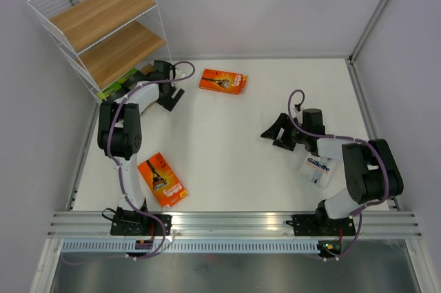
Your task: Place and organize the shaving razors onto the shelf
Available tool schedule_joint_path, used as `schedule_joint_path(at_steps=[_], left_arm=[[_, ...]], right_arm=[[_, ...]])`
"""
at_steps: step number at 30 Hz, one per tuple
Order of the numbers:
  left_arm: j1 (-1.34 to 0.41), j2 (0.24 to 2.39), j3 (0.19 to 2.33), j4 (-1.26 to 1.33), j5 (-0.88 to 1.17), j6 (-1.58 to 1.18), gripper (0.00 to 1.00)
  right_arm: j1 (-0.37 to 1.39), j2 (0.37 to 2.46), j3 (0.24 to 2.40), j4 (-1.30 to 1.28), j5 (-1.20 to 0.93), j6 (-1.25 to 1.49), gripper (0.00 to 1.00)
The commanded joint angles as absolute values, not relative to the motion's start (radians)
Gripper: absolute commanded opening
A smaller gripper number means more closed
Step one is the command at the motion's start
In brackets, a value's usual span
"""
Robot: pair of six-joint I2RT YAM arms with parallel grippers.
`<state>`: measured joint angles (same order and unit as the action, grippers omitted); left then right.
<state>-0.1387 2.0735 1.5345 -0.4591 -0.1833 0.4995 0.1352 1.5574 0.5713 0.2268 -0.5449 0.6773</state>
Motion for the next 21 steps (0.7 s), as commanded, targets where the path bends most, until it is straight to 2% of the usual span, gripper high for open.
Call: schedule_joint_path(at_steps=[1,6,11,16,19,20,21], left_arm=[[-0.129,2.059,1.560,-0.465,-0.209,0.538,0.91],[-0.133,2.008,1.572,-0.512,-0.129,0.487,0.91],[-0.187,1.870,1.543,-0.577,0.072,0.391,0.92],[-0.323,1.688,1.479,-0.581,0.056,0.253,0.92],[-0.399,1.609,1.463,-0.594,-0.096,-0.040,0.93],[-0.403,1.583,1.456,-0.613,-0.086,-0.259,0.93],[-0.403,1.554,1.401,-0.627,-0.022,-0.358,0.93]], right_arm=[[0.146,1.580,0.577,0.198,-0.499,0.675,0.84],[0.147,1.577,0.583,0.198,-0.511,0.669,0.84],[0.164,1.531,0.623,0.125,-0.454,0.618,0.85],[0.170,1.468,0.693,0.069,-0.425,0.558,0.86],[0.192,1.405,0.727,0.026,-0.348,0.499,0.87],[0.222,1.376,0.733,0.018,-0.325,0.482,0.87],[0.241,1.367,0.744,0.012,-0.289,0.470,0.88]])
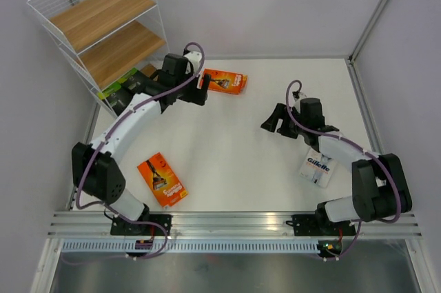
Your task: Place and organize the shaving razors onto the shelf
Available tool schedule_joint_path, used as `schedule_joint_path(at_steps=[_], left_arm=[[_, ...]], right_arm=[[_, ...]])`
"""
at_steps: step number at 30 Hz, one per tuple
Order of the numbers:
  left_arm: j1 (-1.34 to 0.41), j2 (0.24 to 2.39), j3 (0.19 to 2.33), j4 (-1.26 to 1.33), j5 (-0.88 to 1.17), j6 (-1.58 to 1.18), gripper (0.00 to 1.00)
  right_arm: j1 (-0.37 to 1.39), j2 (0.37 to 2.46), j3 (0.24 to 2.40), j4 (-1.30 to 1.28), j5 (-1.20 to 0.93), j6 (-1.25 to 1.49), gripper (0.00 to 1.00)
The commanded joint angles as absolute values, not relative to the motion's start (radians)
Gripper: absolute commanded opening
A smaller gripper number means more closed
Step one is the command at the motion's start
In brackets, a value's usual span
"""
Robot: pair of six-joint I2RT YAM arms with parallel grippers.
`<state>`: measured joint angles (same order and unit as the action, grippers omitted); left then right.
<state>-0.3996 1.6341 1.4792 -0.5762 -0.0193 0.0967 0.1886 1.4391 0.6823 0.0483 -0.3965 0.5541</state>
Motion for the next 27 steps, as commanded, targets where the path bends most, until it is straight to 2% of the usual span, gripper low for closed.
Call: schedule_joint_path(at_steps=[1,3,4,5,9,14,17,21,27], left_arm=[[-0.408,1.467,1.353,-0.614,-0.011,-0.449,0.93],[-0.411,1.373,1.187,-0.580,-0.029,-0.645,0.94],[-0.408,1.318,1.136,-0.583,-0.108,-0.708,0.95],[-0.408,1.222,1.085,-0.587,-0.136,-0.817,1.00],[-0.376,1.036,0.846,-0.650,-0.212,-1.007,1.00],[-0.308,0.937,0.720,-0.814,-0.238,-1.221,1.00],[-0.249,0.876,0.654,-0.957,-0.331,-1.321,1.00],[-0.177,0.778,0.582,-0.989,-0.351,-1.348,0.99],[-0.176,0.742,0.545,-0.985,-0.373,-1.362,1.00]], right_arm=[[0.261,1.361,0.749,0.003,-0.279,0.465,0.88],[0.307,1.356,0.752,0.012,-0.288,0.472,0.88],[0.323,1.356,0.753,0.024,-0.299,0.476,0.88],[0.356,1.359,0.756,0.029,-0.301,0.485,0.88],[0.463,1.405,0.779,0.037,-0.293,0.511,0.91],[0.654,1.483,0.808,0.078,-0.285,0.555,0.90],[0.741,1.557,0.839,0.089,-0.281,0.563,0.90],[0.811,1.666,0.886,0.133,-0.323,0.589,0.90],[0.879,1.767,0.954,0.175,-0.336,0.621,0.88]])
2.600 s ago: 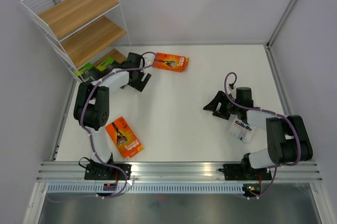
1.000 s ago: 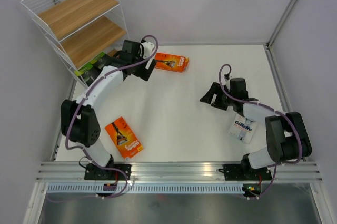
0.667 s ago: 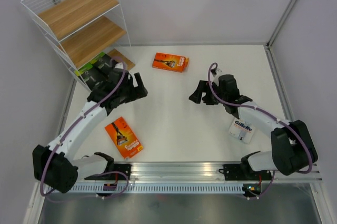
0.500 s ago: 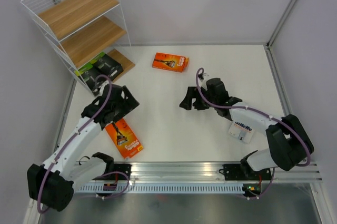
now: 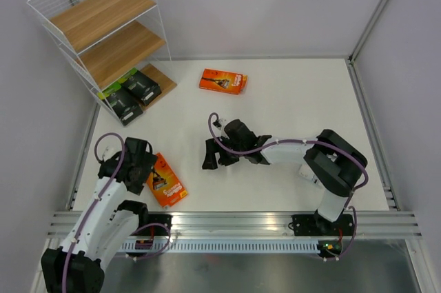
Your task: Place and organize the shaving razors onto the shelf
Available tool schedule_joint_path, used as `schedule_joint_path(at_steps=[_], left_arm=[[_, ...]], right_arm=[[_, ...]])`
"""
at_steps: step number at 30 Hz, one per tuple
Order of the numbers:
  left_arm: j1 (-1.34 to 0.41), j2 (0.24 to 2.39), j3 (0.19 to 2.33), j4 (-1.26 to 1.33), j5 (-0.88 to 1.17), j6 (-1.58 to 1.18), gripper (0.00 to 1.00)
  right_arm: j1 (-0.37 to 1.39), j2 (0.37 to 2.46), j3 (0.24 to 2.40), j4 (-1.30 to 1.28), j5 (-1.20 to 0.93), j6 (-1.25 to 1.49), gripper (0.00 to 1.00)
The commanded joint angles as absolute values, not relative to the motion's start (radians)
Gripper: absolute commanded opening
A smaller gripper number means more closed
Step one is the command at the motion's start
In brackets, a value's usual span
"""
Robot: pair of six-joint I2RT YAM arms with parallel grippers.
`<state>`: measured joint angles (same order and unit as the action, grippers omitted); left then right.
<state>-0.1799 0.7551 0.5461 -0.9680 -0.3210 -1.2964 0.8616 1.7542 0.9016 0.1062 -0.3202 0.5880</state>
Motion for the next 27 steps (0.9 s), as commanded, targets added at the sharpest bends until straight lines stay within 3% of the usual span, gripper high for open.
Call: schedule_joint_path(at_steps=[1,4,10,17,27], left_arm=[[-0.176,0.753,0.543,-0.982,-0.386,-1.367,1.00],[-0.176,0.808,0.488,-0.844,-0.378,-1.268,1.00],[-0.179,0.821,0.255,-0.363,-0.054,-1.171,0.94],[-0.230,0.866,0.357,-0.194,-0.055,-1.011,0.82],[-0.368,1.518,0.649,0.055,0.182,-0.746,0.81]], right_arm=[[0.880,1.776,0.957,0.192,-0.328,0.632,0.89],[0.879,1.790,0.962,0.225,-0.324,0.673,0.89],[0.880,1.786,0.971,0.206,-0.282,0.684,0.89],[0.838,1.723,0.878,0.213,-0.210,0.725,0.91],[0.686,1.693,0.805,0.248,-0.236,0.732,0.92]])
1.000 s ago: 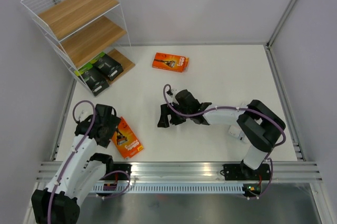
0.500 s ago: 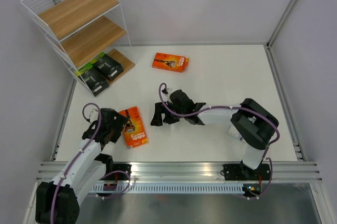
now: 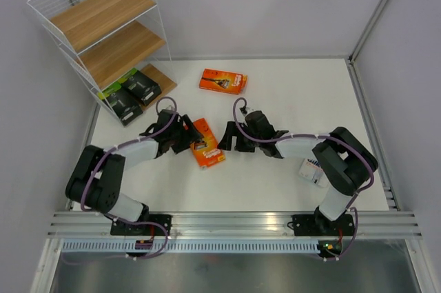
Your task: Place and organize the shaving razors onto the shelf
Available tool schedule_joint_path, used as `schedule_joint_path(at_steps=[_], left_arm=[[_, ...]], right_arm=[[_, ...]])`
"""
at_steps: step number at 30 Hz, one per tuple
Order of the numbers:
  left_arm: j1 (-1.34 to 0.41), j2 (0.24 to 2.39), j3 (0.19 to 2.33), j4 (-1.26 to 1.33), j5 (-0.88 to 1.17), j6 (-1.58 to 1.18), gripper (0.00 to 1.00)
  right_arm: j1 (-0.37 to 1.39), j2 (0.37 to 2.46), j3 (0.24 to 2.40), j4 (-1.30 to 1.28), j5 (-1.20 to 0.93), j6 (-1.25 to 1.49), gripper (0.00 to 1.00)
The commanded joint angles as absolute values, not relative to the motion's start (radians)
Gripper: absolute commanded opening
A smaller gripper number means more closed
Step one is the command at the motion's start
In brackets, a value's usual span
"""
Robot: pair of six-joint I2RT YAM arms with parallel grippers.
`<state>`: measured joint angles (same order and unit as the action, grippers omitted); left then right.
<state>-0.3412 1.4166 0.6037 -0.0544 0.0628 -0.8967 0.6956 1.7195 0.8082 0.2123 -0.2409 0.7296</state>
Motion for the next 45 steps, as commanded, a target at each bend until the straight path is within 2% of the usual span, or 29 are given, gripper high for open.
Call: schedule_joint_path(at_steps=[1,3,4,6,11,14,15,19,24,26,30,36,37,39,45], left_arm=[[-0.368,1.575,0.649,0.096,0.202,-0.741,0.81],[-0.371,1.620,0.649,0.177,0.255,-0.751,0.79],[-0.371,1.653,0.649,0.207,0.282,-0.759,0.73],[-0.373,1.689,0.655,0.268,0.304,-0.816,0.70],[-0.438,1.762,0.690,0.302,0.258,-0.978,0.69],[-0.486,1.781,0.695,0.322,0.209,-1.048,0.69],[-0.494,1.782,0.693,0.325,0.200,-1.067,0.69],[-0.509,1.779,0.692,0.319,0.181,-1.077,0.69],[-0.509,1.775,0.687,0.316,0.189,-1.068,0.69],[-0.509,1.775,0.684,0.316,0.192,-1.066,0.70],[-0.511,1.767,0.681,0.313,0.192,-1.054,0.70],[-0.508,1.697,0.680,0.273,0.192,-1.048,0.82],[-0.506,1.686,0.675,0.278,0.183,-1.051,0.88],[-0.496,1.663,0.669,0.297,0.184,-1.048,0.92],[-0.459,1.621,0.575,0.494,0.253,-1.087,0.97]], right_arm=[[0.677,1.697,0.805,0.249,-0.226,0.729,0.92],[0.666,1.709,0.808,0.252,-0.215,0.735,0.92],[0.657,1.713,0.810,0.250,-0.215,0.756,0.92],[0.649,1.717,0.799,0.247,-0.215,0.790,0.91],[0.615,1.626,0.648,0.248,-0.138,0.968,0.90],[0.607,1.553,0.563,0.331,-0.075,1.031,0.83],[0.607,1.536,0.546,0.357,-0.065,1.045,0.74],[0.606,1.566,0.547,0.388,-0.061,1.072,0.65],[0.604,1.620,0.508,0.498,-0.075,1.109,0.38],[0.604,1.626,0.499,0.537,-0.090,1.109,0.31],[0.604,1.612,0.515,0.511,-0.080,1.071,0.01],[0.603,1.517,0.587,0.439,-0.104,0.982,0.01],[0.603,1.505,0.603,0.443,-0.116,0.980,0.01],[0.600,1.490,0.615,0.459,-0.158,0.997,0.00],[0.571,1.545,0.542,0.774,-0.294,1.386,0.01]])
